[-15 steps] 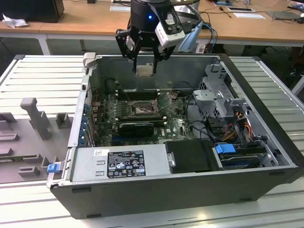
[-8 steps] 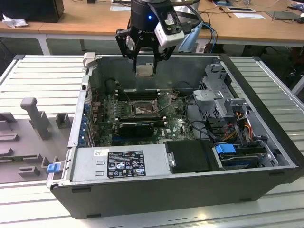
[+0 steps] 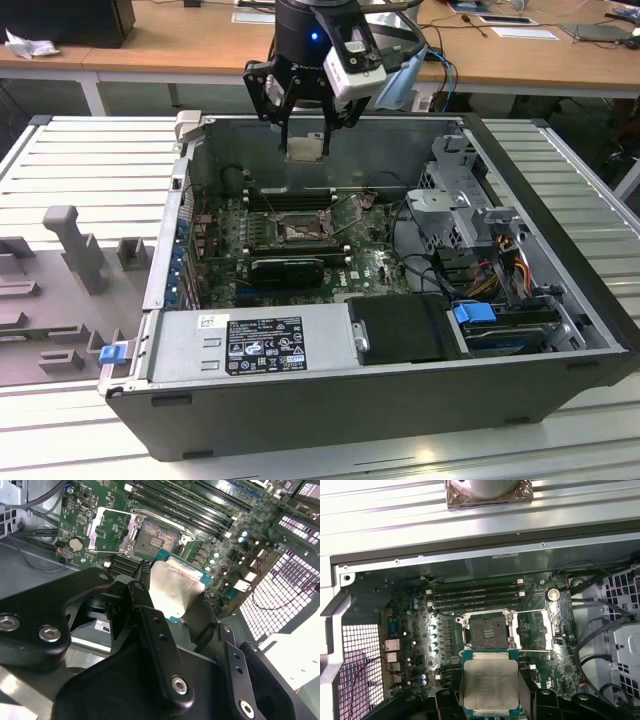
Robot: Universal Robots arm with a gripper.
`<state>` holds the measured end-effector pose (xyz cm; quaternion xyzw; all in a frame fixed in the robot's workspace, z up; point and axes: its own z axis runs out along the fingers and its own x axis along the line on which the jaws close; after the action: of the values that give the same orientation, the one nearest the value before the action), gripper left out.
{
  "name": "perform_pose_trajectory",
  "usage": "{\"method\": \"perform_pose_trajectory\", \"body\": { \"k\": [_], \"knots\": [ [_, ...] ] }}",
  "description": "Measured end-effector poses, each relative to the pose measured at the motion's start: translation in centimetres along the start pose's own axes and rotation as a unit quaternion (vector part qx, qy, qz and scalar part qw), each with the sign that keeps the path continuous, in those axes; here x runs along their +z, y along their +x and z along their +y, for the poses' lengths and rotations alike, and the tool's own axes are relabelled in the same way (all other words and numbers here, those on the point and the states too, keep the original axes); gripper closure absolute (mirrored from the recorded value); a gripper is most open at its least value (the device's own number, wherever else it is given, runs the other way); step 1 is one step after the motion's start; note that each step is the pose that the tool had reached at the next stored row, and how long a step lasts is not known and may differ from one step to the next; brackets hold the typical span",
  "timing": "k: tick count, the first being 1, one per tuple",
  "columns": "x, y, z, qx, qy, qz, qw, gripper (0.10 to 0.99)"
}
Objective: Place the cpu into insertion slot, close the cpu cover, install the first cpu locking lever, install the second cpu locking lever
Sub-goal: 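Place the cpu into insertion slot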
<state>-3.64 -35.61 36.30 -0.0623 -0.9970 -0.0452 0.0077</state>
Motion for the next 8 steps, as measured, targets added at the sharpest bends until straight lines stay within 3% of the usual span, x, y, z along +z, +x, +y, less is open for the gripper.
{"method": "perform_pose_trajectory", "body": {
  "k": [8],
  "knots": [
    [0.00,0.00,0.00,0.009,-0.0002,-0.0008,1.0000,0.557]
  ]
}}
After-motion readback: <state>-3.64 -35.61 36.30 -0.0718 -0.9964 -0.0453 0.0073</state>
